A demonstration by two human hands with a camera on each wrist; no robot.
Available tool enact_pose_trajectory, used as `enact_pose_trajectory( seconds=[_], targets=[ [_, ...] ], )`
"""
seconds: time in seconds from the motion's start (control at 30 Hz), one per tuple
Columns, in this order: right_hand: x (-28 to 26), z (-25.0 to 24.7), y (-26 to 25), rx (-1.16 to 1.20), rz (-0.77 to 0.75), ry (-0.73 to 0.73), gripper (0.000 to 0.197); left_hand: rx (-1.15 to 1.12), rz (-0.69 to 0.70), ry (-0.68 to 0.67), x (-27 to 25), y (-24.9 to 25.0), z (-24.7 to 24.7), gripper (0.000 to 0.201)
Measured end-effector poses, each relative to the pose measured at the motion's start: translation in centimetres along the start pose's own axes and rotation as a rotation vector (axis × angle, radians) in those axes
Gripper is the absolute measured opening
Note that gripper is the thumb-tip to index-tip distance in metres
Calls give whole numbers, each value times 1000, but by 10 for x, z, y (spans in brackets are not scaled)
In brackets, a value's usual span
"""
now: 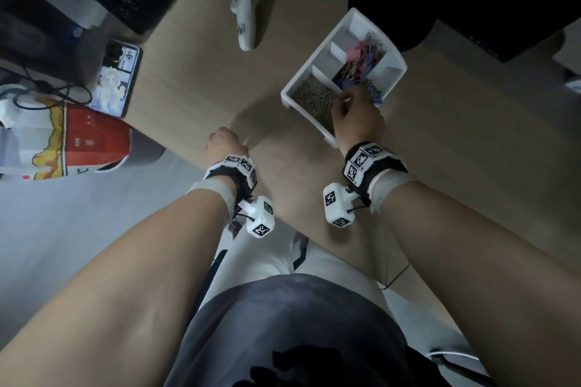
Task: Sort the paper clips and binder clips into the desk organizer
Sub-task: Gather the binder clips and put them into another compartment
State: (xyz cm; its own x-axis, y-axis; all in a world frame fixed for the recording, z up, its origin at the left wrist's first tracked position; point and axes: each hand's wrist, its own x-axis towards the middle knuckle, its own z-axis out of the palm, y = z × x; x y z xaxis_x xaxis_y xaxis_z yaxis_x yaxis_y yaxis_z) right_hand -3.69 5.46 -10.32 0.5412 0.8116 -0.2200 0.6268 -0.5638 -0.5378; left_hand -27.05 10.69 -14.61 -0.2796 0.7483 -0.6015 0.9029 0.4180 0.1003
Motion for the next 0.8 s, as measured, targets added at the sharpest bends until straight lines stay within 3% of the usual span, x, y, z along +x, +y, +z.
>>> enact_pose_trajectory(
  seconds=[0.13, 0.23, 0.33, 0.43, 0.63, 0.8],
  targets=[
    [-7, 4, 4, 4, -14, 4, 16, -119, 1, 63, -8, -10, -5, 24],
    [-8, 7, -4, 20, -55, -50, 12, -191, -46, 154, -19, -20, -13, 58],
    [-10, 16, -18, 57, -168, -172, 9, -226, -106, 102, -21, -31, -16, 78],
    [-12, 26, -31, 37, -223, -273, 10, -239, -84, 60, -20, -38, -15, 65],
    [-7, 26, -32, 21, -237, -310, 11, -141, -35, 58, -3, -31, -18, 20],
    [-5, 25, -30, 26, -228, -322, 11, -45, -149, -21, 6, -20, -15, 20]
  ],
)
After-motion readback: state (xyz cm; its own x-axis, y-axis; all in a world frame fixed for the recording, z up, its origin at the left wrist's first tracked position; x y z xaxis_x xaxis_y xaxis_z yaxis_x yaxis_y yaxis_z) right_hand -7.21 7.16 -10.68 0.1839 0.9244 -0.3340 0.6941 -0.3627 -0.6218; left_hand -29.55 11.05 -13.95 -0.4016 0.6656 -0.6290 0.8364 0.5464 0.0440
